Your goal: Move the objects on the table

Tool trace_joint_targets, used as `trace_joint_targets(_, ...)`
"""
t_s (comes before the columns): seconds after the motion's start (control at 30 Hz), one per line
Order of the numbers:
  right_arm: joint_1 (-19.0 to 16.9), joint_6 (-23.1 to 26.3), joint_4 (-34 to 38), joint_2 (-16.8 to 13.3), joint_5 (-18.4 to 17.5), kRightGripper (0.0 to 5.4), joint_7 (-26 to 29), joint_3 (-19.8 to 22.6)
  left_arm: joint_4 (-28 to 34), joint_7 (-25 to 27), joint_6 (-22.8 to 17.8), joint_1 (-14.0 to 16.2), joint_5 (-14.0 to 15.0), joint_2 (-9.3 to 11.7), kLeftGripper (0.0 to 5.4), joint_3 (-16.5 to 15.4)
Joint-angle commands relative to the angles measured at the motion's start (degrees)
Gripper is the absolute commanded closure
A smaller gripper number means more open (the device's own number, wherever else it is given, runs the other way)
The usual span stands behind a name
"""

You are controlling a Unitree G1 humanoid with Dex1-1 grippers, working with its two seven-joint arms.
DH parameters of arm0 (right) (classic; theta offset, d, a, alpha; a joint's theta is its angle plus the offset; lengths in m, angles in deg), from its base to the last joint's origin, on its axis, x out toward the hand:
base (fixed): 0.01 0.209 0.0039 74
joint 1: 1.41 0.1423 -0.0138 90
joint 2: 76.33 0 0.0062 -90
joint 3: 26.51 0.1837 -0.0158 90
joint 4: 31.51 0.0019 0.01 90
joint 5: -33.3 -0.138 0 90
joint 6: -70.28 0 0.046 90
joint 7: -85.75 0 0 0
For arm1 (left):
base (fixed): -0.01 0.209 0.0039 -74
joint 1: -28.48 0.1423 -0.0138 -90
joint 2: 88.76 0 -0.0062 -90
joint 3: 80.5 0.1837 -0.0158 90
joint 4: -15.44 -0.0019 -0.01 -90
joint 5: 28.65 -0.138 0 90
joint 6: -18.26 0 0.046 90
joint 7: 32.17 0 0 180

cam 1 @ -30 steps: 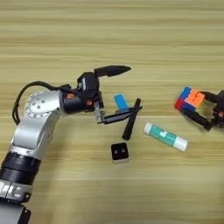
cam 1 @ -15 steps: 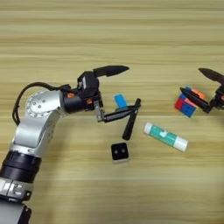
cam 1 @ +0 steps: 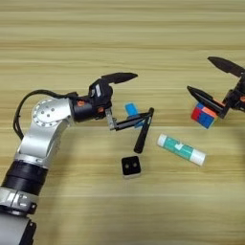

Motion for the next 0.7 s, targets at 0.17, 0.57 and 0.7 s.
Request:
trace_joint_targets(0.17, -3.48, 3.11, 9.16, -0.65, -0.72, 0.05, -1.04, -2.07, -1.92, -0.83, 1.81, -1.27, -1.84, -0.15, 0.00, 0.84)
trace_joint_targets(0.57, -3.90, 3.80, 11.32, 0.13, -0.51, 0.05, -2.71, -3.15, -3.24, -2.33, -1.84, 0.08, -2.74, -1.30, 0.00, 2.34)
trace_joint_targets(0.7, -3.60, 3.46, 10.53, 0.44, -0.25, 0.05, -3.10, -3.35, -1.41, -5.25, -4.40, 1.18, -3.90, -2.15, 0.00, 2.91)
